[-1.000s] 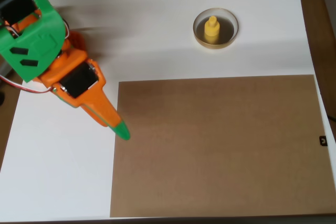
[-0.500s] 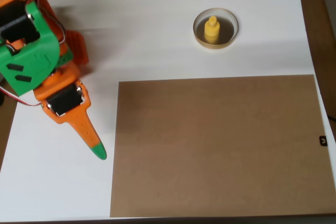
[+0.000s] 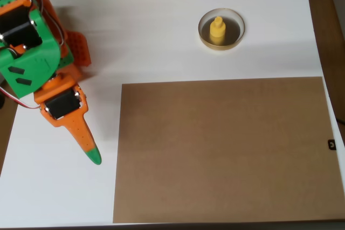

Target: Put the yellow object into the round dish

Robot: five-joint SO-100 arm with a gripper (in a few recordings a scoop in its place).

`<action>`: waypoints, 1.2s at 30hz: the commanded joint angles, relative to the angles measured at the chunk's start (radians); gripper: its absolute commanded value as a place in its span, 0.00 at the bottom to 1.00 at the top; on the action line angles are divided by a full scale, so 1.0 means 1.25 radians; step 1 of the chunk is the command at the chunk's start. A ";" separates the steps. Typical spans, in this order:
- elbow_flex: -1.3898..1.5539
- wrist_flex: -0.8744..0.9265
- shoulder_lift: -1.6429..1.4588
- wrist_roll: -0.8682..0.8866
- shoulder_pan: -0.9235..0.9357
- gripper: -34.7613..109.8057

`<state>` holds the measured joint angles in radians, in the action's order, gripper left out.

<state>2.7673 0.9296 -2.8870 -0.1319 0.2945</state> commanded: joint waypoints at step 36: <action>0.141 0.120 -0.302 -0.045 0.040 0.39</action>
<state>2.9452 1.0600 -3.2474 -0.1779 0.3252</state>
